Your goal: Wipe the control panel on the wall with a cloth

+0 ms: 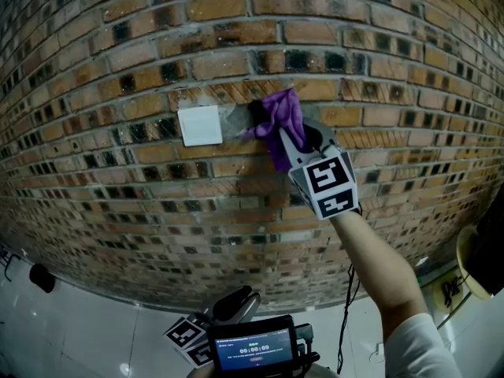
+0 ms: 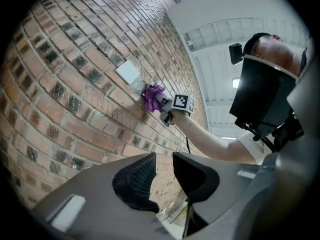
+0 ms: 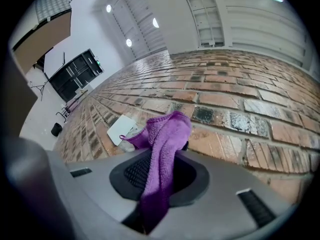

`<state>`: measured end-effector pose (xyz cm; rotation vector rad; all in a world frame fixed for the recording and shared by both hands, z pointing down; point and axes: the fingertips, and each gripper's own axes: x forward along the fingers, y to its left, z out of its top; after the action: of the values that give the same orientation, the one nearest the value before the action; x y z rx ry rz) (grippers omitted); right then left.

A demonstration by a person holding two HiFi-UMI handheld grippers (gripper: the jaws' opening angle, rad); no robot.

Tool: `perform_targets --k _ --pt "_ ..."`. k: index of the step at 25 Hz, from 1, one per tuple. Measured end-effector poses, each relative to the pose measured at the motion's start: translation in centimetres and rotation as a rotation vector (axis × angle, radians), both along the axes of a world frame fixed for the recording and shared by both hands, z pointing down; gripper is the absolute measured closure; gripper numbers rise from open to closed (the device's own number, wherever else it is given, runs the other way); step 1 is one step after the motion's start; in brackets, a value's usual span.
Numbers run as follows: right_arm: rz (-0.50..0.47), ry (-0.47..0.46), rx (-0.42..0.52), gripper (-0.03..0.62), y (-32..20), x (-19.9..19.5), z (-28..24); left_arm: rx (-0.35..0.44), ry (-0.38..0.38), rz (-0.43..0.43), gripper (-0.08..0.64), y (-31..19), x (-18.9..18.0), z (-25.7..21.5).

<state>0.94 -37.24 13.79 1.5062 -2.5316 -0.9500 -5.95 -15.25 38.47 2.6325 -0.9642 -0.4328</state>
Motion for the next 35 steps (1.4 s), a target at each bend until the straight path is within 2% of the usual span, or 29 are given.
perform_targets --k 21,35 --pt "0.144 -0.035 -0.016 0.511 0.6 8.0 1.0 -0.005 -0.008 0.061 0.451 -0.1 1.9 0.0" --pt "0.179 -0.048 -0.021 0.511 2.7 10.5 1.7 -0.007 -0.004 0.088 0.451 -0.1 2.6 0.0"
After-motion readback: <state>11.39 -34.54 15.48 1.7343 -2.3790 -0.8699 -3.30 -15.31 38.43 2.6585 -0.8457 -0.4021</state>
